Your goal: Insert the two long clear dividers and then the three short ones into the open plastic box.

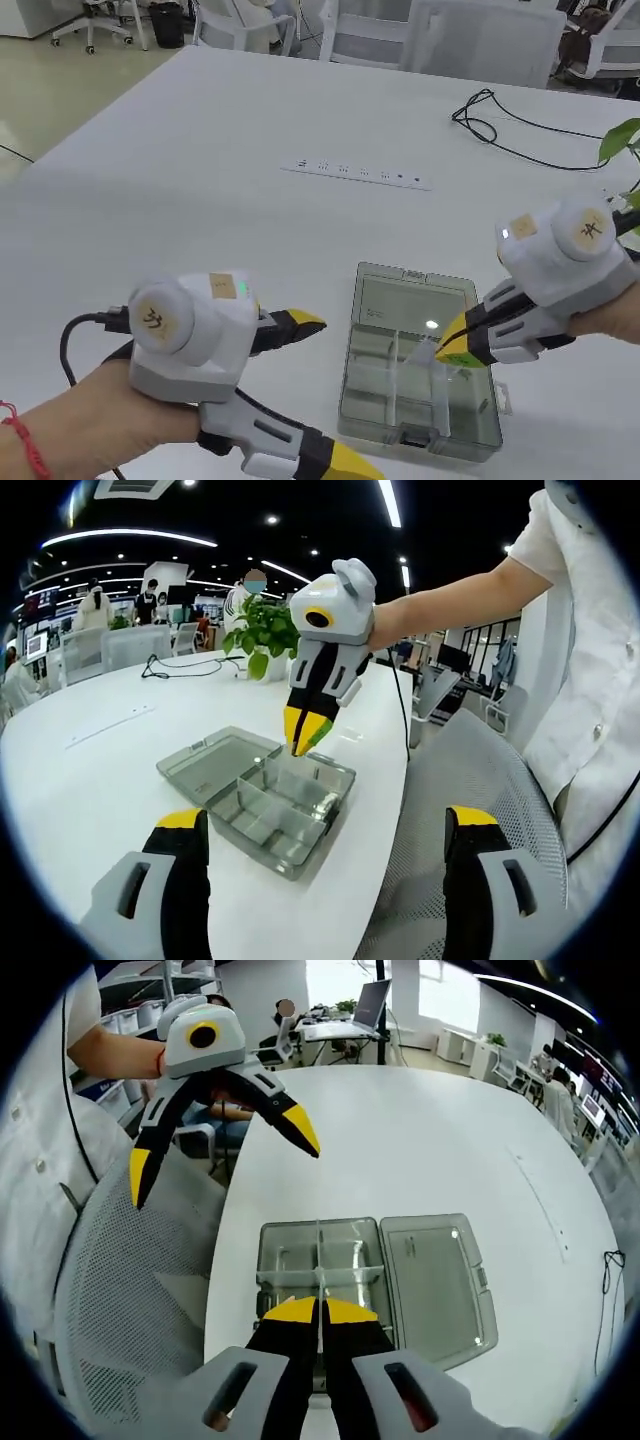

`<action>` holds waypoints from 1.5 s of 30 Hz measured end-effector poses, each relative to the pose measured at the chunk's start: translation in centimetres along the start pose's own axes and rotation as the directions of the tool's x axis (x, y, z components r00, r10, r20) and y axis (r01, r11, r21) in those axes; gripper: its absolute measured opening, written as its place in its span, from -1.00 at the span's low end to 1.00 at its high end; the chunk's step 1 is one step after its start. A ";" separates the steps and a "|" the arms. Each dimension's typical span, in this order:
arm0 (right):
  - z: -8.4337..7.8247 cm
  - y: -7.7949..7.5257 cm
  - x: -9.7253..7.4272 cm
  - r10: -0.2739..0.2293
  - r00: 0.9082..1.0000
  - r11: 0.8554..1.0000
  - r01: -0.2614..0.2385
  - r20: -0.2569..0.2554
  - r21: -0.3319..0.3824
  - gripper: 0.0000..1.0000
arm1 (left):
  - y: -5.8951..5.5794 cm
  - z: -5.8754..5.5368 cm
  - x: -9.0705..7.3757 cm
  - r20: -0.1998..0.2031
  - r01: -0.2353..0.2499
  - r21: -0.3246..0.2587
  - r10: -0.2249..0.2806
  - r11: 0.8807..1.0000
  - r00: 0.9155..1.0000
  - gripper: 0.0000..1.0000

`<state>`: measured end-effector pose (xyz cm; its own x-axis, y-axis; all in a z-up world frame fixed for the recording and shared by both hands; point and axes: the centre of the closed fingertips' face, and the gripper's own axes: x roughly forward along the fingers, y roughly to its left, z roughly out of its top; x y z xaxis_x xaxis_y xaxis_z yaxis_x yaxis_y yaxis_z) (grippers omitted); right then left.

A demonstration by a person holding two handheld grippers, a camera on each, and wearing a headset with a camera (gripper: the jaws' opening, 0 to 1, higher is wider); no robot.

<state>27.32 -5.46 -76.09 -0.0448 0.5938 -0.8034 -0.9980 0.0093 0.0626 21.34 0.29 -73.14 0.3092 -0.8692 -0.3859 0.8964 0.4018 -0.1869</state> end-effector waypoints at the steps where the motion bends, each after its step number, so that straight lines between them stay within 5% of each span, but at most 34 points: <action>1: 0.0 0.0 0.2 0.001 1.000 1.000 -0.001 -0.004 -0.012 -0.95 | 0.0 0.0 0.0 0.000 0.000 0.000 0.000 1.000 1.000 1.00; 23: 0.0 0.1 0.9 0.000 1.000 0.999 0.000 -0.005 -0.043 -0.95 | -0.1 0.3 0.2 0.006 0.002 -0.002 -0.002 1.000 1.000 1.00; 45: -2.1 0.0 4.6 0.011 0.989 0.998 -0.020 -0.149 -0.061 -0.95 | 0.2 -0.2 0.0 -0.004 -0.004 -0.002 0.004 1.000 1.000 1.00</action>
<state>27.05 -4.35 -81.04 -0.0618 0.4670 -0.8821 -0.9978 -0.0516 0.0425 21.44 0.46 -73.36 0.3110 -0.8665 -0.3904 0.8947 0.4055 -0.1874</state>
